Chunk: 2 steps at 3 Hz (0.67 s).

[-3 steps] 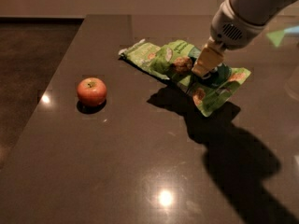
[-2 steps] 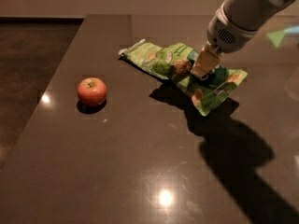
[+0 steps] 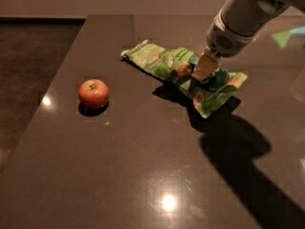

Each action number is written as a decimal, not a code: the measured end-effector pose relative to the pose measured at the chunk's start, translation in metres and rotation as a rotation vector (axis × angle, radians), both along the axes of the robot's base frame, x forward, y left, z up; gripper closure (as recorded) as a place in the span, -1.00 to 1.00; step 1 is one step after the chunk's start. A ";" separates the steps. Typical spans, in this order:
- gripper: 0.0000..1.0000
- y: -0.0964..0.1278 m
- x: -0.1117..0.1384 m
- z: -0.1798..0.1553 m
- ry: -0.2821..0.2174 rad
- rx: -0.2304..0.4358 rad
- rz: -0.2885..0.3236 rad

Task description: Move green rice chip bag near apple

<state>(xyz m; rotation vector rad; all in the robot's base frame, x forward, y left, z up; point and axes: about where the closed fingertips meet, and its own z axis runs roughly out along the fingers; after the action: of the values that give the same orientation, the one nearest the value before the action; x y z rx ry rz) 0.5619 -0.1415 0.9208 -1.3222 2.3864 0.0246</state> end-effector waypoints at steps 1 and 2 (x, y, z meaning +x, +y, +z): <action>-0.22 0.006 -0.003 -0.003 0.005 0.015 0.026; -0.69 0.006 -0.003 -0.002 0.004 0.013 0.026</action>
Offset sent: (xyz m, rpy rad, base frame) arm -0.0023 0.0046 -0.0023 0.0115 0.0042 0.0204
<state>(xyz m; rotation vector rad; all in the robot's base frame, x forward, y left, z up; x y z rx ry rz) 0.5584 -0.1353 0.9186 -1.3479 2.3688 0.0504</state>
